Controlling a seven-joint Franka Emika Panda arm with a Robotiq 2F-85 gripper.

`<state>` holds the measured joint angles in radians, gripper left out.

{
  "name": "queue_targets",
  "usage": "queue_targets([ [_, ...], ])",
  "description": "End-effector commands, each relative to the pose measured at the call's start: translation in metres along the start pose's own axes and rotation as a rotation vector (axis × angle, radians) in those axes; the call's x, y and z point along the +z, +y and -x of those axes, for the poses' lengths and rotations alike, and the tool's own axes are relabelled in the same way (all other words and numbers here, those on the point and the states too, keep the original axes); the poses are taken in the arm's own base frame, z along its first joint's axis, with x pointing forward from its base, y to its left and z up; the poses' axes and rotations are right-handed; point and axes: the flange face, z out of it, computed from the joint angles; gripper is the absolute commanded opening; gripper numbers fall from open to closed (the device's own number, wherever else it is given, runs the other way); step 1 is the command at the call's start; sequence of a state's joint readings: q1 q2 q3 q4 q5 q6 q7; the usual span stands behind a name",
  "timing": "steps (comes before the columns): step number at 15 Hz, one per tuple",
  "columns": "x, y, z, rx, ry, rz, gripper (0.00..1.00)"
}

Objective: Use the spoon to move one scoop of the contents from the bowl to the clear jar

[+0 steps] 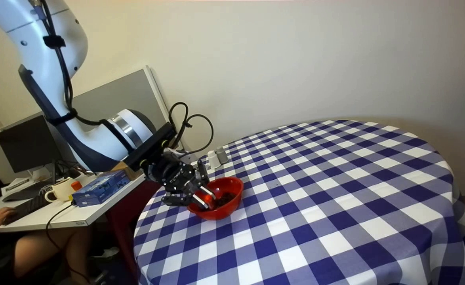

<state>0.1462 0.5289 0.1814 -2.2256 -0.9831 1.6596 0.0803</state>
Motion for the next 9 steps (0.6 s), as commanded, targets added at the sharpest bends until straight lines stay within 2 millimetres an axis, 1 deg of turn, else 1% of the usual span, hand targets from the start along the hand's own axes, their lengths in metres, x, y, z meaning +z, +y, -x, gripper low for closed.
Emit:
queue_targets([
  [1, 0.005, 0.005, 0.006, 0.036, 0.019, -0.068, 0.09],
  [9, 0.01, 0.016, 0.012, 0.081, 0.047, -0.198, 0.1],
])
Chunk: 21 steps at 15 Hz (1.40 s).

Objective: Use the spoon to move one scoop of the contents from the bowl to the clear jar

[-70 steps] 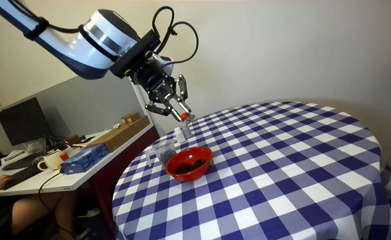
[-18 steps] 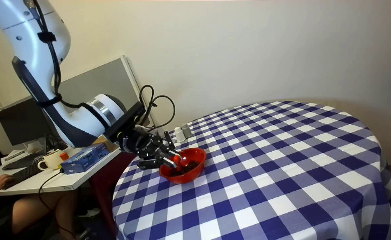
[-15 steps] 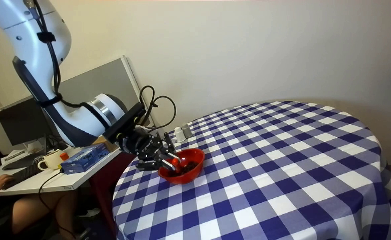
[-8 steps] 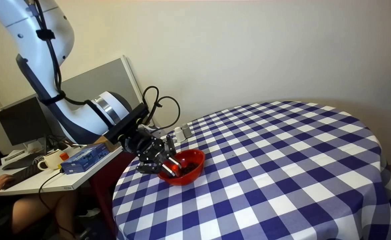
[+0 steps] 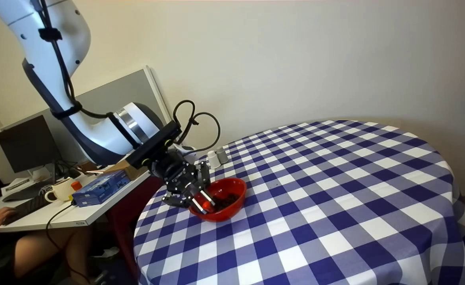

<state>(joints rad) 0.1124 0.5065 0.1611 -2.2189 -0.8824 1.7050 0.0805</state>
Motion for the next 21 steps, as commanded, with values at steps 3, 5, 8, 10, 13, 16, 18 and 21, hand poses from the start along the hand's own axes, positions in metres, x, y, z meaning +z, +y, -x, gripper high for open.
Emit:
queue_targets([
  [3, -0.002, 0.009, 0.008, 0.037, 0.028, -0.114, 0.1],
  [5, -0.004, 0.012, 0.008, 0.044, 0.034, -0.15, 0.1],
  [8, -0.004, 0.015, 0.009, 0.053, 0.045, -0.195, 0.1],
  [10, -0.004, 0.017, 0.009, 0.056, 0.052, -0.227, 0.1],
  [13, -0.002, 0.021, 0.009, 0.055, 0.061, -0.267, 0.1],
  [16, 0.001, 0.027, 0.009, 0.056, 0.069, -0.314, 0.1],
  [18, 0.002, 0.031, 0.009, 0.054, 0.076, -0.35, 0.1],
  [21, 0.004, 0.036, 0.01, 0.047, 0.087, -0.415, 0.1],
])
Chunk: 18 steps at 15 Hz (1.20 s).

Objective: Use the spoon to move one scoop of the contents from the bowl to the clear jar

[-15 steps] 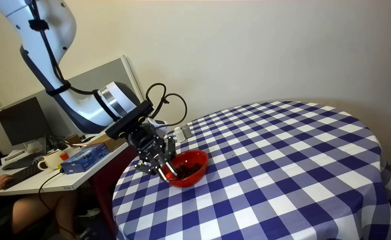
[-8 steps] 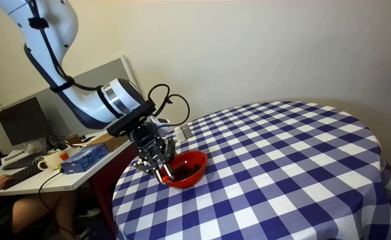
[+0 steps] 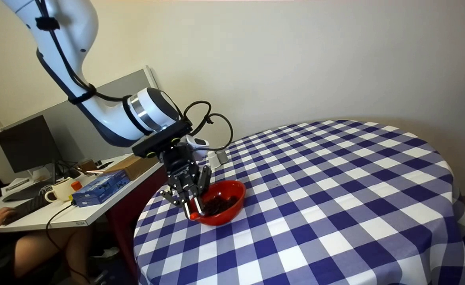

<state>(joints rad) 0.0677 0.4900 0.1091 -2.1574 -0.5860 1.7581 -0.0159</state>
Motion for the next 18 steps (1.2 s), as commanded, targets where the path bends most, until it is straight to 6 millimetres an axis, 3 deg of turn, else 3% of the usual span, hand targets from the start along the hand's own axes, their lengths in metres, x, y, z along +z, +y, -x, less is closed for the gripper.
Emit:
queue_targets([
  [1, -0.004, 0.008, 0.004, -0.023, 0.026, -0.091, 0.1],
  [12, -0.008, 0.018, 0.004, -0.044, 0.059, -0.24, 0.1],
  [18, -0.003, 0.033, 0.007, -0.002, 0.076, -0.316, 0.1],
])
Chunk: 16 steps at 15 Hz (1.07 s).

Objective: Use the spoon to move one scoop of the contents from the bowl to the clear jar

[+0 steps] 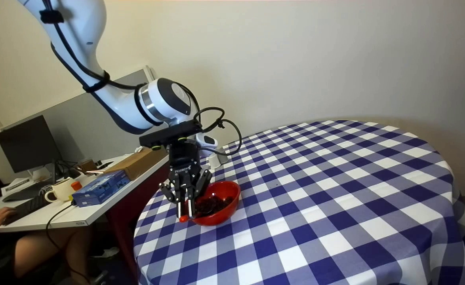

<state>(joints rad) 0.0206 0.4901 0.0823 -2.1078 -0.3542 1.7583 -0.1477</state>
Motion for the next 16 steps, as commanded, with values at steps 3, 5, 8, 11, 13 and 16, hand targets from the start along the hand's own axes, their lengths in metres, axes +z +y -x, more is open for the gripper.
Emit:
queue_targets([
  [3, -0.003, 0.019, 0.006, 0.031, 0.044, -0.094, 0.1],
  [5, -0.002, 0.022, 0.007, 0.042, 0.051, -0.12, 0.1],
  [8, -0.001, 0.023, 0.009, 0.045, 0.058, -0.163, 0.1],
  [11, -0.002, 0.019, 0.01, 0.03, 0.063, -0.213, 0.1],
  [13, -0.004, 0.016, 0.011, 0.016, 0.073, -0.243, 0.1],
  [16, -0.008, 0.012, 0.013, 0.008, 0.089, -0.271, 0.1],
])
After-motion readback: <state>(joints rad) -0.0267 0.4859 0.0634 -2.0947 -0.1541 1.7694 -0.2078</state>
